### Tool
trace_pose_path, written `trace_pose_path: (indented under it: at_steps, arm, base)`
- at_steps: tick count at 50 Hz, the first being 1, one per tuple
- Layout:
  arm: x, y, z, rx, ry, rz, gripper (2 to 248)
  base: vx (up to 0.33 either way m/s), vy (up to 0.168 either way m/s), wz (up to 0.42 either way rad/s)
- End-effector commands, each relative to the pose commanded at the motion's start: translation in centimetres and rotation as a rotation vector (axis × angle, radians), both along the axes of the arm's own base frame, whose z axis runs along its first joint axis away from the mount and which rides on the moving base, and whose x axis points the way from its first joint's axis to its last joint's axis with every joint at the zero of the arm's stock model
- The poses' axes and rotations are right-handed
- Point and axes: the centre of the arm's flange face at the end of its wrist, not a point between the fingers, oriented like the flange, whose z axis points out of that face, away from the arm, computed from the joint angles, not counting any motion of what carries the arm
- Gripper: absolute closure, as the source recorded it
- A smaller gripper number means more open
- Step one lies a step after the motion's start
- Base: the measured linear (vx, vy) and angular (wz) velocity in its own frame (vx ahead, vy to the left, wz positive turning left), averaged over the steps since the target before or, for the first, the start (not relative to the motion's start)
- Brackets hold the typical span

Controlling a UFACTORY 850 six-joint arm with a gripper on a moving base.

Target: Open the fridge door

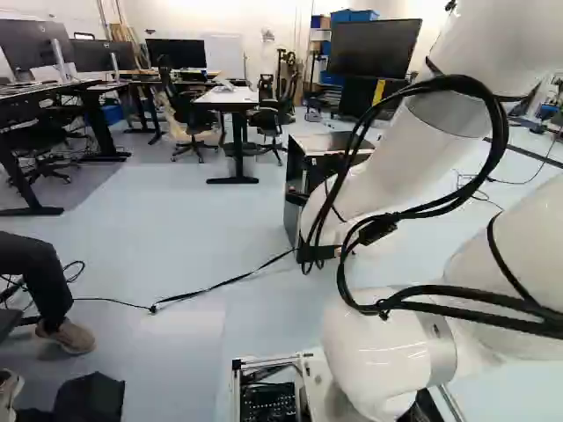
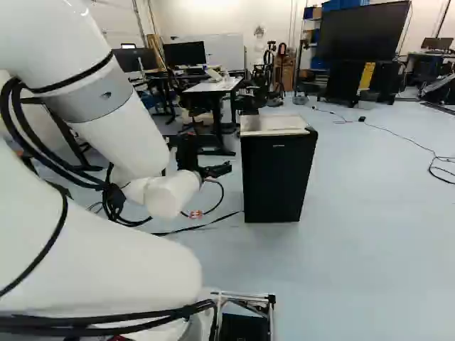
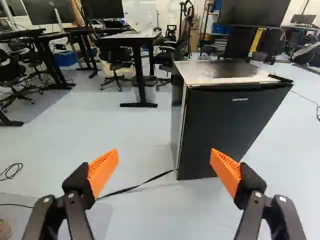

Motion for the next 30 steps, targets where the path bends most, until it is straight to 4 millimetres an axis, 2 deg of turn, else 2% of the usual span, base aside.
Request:
trace_pose_path:
  at_steps: [30]
  arm:
    - [0.0,0.0,0.0,0.0,0.0,0.0,3]
  base:
    - [0.0,0.0,0.0]
